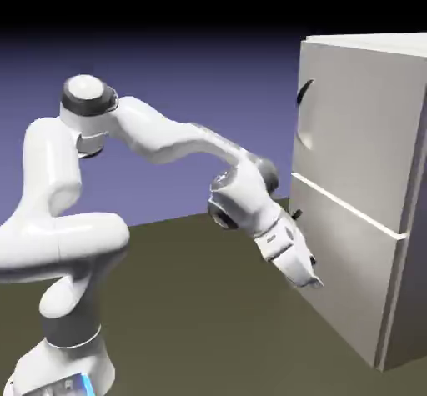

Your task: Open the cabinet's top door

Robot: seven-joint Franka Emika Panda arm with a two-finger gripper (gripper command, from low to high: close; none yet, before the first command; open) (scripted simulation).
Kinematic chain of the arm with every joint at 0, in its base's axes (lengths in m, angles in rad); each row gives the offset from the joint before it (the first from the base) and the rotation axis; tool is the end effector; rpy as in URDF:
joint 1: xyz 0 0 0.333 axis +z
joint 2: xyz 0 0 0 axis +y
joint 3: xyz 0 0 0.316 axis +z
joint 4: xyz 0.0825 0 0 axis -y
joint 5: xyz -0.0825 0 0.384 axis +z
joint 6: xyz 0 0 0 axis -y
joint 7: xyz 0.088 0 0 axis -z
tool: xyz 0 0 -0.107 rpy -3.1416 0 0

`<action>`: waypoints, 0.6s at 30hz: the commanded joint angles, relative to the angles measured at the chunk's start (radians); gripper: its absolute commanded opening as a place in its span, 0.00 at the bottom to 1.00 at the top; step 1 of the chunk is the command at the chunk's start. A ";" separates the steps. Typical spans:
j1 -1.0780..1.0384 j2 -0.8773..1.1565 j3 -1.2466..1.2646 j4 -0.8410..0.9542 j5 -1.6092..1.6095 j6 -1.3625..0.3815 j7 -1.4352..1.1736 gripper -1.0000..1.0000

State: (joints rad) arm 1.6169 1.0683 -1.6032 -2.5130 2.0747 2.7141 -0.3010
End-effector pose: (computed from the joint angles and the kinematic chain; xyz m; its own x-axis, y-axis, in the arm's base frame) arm 0.4417 -0.0582 0.3418 0.1108 -0.7957 0.5954 -0.6797 -0.4978 -0.5387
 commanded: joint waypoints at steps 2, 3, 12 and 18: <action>0.067 0.069 -0.067 0.012 0.087 -0.014 -0.044 0.50; 0.101 0.103 -0.101 0.019 0.131 -0.020 -0.066 0.50; 0.348 0.355 -0.348 0.064 0.450 -0.070 -0.226 0.50; 0.190 0.337 -0.299 0.202 0.495 -0.088 -0.228 0.00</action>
State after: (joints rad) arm 1.8071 1.4050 -1.9018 -2.3114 2.5695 2.6256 -0.5288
